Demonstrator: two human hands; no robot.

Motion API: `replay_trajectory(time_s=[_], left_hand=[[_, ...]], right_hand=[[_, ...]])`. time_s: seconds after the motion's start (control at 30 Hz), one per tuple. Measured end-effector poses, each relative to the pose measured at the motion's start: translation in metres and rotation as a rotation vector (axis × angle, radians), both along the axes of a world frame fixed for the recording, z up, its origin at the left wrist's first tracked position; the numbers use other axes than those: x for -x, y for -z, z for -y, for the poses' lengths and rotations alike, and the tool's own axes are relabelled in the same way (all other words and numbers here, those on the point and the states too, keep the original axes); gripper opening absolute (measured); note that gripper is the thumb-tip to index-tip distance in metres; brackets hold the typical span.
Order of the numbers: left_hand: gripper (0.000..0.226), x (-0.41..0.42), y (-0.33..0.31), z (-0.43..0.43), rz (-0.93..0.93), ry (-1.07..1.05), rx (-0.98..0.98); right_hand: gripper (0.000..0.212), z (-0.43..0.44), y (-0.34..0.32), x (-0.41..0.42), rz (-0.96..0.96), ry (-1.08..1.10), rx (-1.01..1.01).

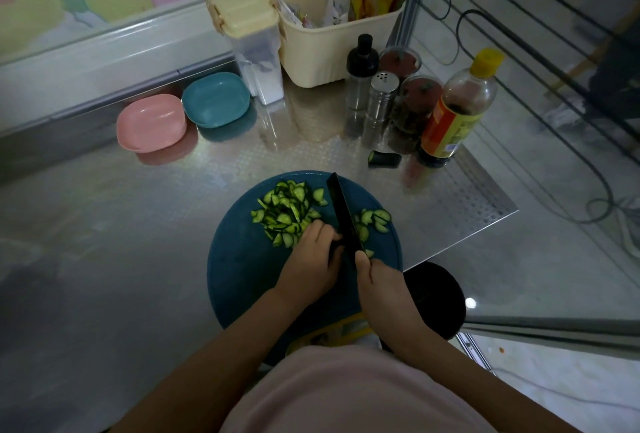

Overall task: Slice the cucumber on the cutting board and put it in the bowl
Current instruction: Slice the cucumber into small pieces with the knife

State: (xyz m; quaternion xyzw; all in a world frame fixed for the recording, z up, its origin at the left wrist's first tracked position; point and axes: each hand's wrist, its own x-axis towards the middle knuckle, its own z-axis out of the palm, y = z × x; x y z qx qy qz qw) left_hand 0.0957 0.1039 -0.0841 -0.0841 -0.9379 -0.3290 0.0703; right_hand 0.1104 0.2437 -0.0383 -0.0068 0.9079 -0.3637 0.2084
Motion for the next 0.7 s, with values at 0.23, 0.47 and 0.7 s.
replay_trajectory(time_s=[0.23, 0.47, 0.7], left_hand=[[0.016, -0.001, -0.001, 0.001, -0.002, 0.011, -0.001], [0.018, -0.001, -0.003, -0.001, -0.025, -0.008, 0.003], [0.015, -0.001, -0.003, 0.0, -0.029, -0.011, -0.003]], right_hand=[[0.042, 0.011, 0.01, 0.006, 0.053, 0.074, 0.079], [0.044, 0.004, 0.004, 0.004, 0.088, 0.113, 0.148], [0.045, 0.0, -0.003, -0.002, 0.067, 0.095, 0.162]])
